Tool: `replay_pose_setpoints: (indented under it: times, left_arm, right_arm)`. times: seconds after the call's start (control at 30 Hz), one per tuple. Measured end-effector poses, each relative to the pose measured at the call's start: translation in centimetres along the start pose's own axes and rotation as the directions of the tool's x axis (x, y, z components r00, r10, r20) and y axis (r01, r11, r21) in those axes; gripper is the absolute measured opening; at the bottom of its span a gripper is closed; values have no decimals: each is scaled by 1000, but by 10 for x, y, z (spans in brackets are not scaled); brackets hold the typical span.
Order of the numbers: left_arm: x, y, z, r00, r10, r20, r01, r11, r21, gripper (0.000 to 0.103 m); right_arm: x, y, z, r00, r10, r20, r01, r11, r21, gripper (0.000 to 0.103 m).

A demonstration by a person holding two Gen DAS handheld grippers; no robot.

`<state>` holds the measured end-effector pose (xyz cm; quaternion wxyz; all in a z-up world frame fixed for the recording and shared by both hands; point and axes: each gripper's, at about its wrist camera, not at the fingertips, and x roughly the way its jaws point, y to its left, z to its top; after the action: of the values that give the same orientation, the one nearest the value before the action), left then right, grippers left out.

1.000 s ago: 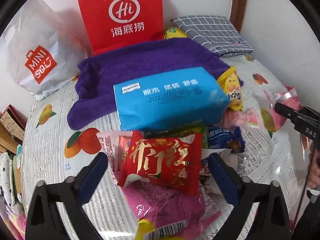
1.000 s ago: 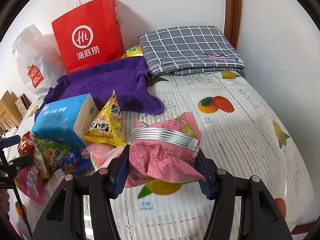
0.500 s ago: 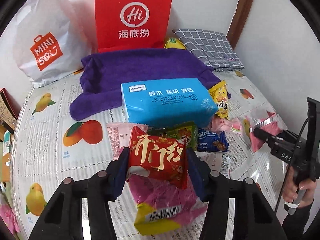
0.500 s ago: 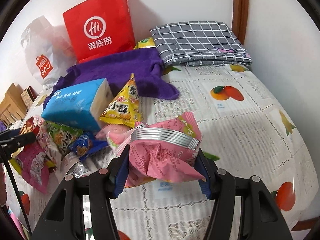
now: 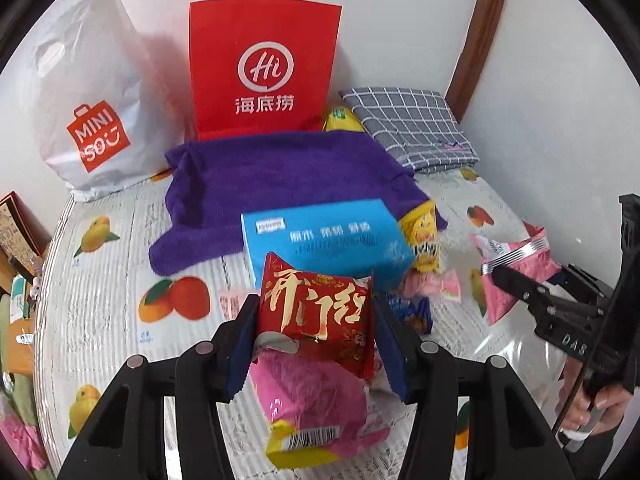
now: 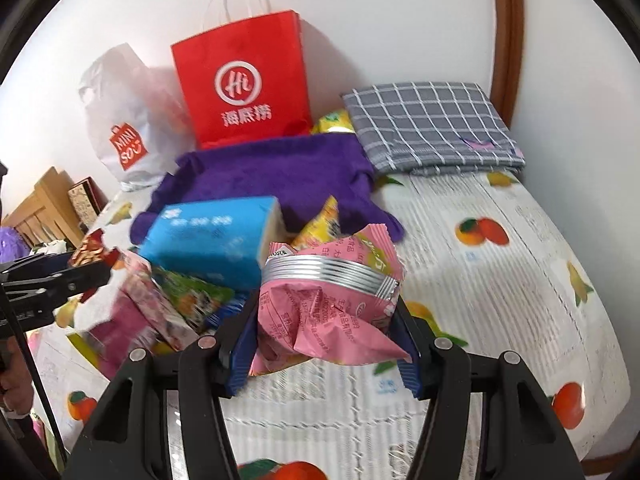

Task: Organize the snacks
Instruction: 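Carry both candies onto the purple towel and open both tools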

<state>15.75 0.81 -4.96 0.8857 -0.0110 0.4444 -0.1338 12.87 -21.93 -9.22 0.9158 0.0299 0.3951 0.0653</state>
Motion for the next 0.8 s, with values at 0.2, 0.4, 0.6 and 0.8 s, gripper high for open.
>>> replay_pose_setpoints:
  times: [0.2,0.4,0.6,0.8]
  left_arm:
    - [-2,6,27,1000,-4,23,5,1000,-18,53]
    - [3,18,53,999,10,45,-8,999,-43,53]
    - [19,29,78,999,16,51,-14,999,-53,53]
    - [46,34,107,999,5,41,-4,999,-45,53]
  right_arm:
    - [1,16,27,999,49,18,-48,999,-13,59]
    - [16,26,64,996,85,21,-85,996,-15,59]
    - [38,35,100,994,104,45,-101,994,-49,59]
    - [68,42,127,992,114,49,-111,992,-66,59]
